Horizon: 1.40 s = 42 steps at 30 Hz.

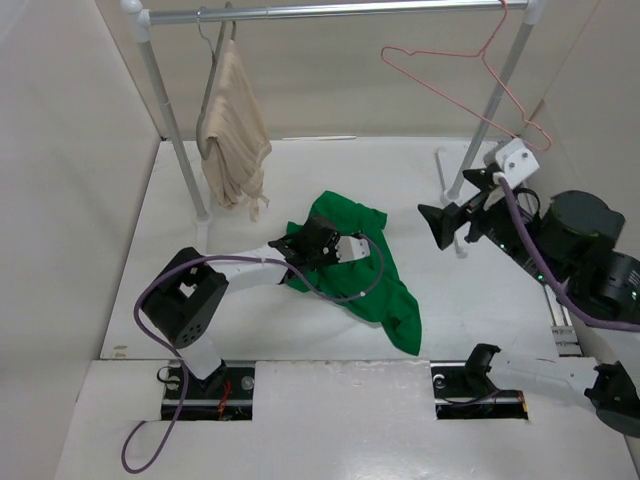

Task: Place the t-shirt on the hanger
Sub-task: Grab a hanger with the right arm

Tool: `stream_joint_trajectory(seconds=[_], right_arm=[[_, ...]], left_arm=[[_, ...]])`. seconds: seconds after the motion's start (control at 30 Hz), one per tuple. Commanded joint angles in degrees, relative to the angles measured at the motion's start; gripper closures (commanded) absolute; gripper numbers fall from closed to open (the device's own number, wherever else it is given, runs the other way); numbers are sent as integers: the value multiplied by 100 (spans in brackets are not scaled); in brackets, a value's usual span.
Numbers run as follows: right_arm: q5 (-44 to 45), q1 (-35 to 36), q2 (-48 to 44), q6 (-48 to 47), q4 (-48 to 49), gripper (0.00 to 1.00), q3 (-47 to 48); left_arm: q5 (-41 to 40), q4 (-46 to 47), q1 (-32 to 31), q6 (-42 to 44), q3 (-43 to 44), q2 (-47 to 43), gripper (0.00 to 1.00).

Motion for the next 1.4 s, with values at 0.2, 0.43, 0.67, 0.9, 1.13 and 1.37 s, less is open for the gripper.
stream_joint_trajectory(seconds=[0.2,0.43,0.67,0.9,1.13,1.37], right_arm=[[-511,-1970,1508,-475,-634,0,1916],[-1937,-3486,2996,-1232,-1302,0,3878],[-2902,-4573,3734,-1461,-1364,0,4732],[-5039,-5999,3999,-1689,-820,8,3908],[-5884,-6115,3999,-1751,-195,17,3082],[-6243,-6115,3771,-1751,367,56,2246]], left_arm=[[686,-1152,151,-507,970,-236,100],[1547,-1814,151,-428,1059,-1439,100],[2233,-2324,151,-436,980,-2029,100],[2242,-2114,151,-595,909,-2389,100],[2242,-1929,151,-718,752,-2442,100],[2189,-1815,151,-823,751,-2696,100]])
